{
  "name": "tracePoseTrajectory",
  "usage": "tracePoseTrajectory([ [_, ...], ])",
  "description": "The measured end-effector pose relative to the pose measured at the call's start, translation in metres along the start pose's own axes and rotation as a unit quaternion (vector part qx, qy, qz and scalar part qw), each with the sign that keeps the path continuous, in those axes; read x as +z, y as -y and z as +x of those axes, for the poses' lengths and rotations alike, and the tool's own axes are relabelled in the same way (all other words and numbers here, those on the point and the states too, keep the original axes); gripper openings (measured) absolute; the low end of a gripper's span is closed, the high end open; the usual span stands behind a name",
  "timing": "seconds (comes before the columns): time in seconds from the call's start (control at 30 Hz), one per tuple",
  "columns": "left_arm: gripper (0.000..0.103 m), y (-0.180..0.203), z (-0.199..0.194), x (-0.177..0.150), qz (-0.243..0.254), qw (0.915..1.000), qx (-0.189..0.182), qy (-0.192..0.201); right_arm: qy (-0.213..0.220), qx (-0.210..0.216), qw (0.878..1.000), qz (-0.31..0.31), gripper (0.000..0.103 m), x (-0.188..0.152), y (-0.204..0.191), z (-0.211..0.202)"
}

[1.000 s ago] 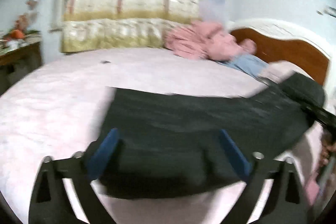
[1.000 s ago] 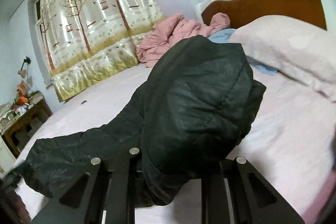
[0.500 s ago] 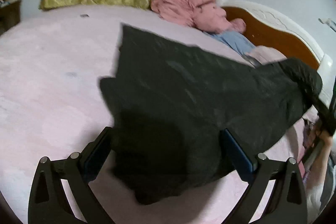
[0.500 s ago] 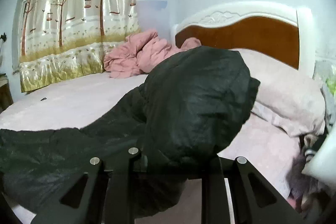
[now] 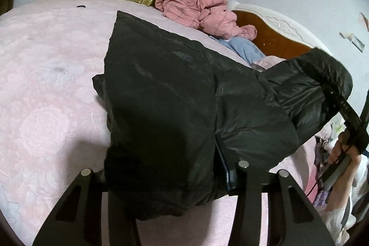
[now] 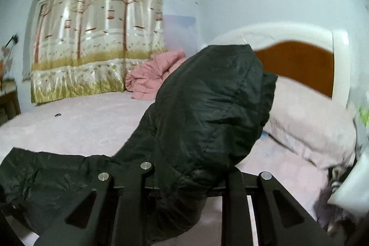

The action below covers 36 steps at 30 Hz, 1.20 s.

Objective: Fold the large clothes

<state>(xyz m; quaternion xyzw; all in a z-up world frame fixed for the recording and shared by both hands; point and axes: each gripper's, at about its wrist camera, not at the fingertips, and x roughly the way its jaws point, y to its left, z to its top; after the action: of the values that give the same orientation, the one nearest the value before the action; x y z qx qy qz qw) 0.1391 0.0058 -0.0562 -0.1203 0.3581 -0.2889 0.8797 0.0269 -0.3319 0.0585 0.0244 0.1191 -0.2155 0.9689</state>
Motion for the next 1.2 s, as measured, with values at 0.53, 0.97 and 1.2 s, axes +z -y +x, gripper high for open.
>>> tracePoseTrajectory([
  [0.53,0.045,0.006,-0.001,-0.002,0.008,0.9999,0.009,0.000,0.007,0.095,0.993,-0.071,0.025,-0.007,-0.107,-0.045],
  [0.97,0.045,0.003,-0.002,-0.003,0.005,1.0000,0.005,0.001,-0.047,0.200,0.978,-0.028,0.025,-0.030,-0.128,-0.035],
  [1.2,0.046,0.002,-0.002,-0.003,0.005,1.0000,0.005,0.001,-0.069,0.237,0.969,-0.004,0.025,-0.035,-0.127,-0.024],
])
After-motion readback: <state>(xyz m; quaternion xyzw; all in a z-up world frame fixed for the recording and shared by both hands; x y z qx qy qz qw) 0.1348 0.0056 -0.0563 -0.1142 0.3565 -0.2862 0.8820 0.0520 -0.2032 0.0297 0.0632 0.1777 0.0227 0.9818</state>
